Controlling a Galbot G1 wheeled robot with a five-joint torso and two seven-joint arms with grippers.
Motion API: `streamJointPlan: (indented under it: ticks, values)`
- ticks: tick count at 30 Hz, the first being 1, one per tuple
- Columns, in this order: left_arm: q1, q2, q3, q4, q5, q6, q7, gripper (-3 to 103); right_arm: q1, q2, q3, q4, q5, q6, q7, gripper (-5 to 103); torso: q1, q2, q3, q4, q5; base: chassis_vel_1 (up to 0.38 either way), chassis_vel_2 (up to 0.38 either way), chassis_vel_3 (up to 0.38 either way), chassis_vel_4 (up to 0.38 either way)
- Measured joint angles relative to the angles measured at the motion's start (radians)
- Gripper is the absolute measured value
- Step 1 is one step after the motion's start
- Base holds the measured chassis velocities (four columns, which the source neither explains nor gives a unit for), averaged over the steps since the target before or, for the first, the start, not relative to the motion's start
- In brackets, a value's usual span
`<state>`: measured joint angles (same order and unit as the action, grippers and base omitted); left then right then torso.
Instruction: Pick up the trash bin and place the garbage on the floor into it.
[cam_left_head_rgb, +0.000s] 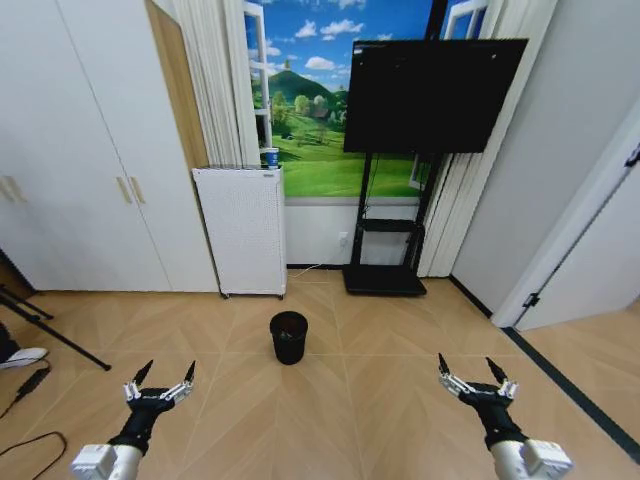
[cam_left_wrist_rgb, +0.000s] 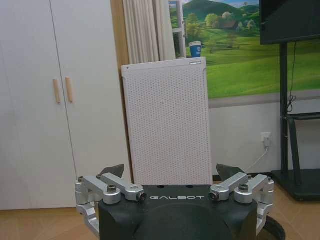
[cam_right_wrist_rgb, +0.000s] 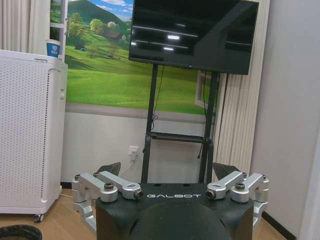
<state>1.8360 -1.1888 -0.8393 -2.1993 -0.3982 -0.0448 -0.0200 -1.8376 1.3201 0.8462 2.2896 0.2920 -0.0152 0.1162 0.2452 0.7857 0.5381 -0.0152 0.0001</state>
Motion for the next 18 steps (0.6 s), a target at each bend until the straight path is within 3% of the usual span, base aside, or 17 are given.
streamJointPlan:
  ticks: [6, 18]
  values:
    - [0.000, 0.000, 0.001, 0.000, 0.000, 0.000, 0.002, 100, 0.000, 0.000, 0.000, 0.000, 0.000, 0.000, 0.000, 100, 0.000, 0.000, 0.000, -0.0011, 0.0004, -0.097, -0.020, 0.095, 0.058]
    - [0.000, 0.000, 0.000, 0.000, 0.000, 0.000, 0.002, 100, 0.000, 0.000, 0.000, 0.000, 0.000, 0.000, 0.000, 100, 0.000, 0.000, 0.000, -0.0008, -0.0005, 0.000, -0.015, 0.003, 0.013]
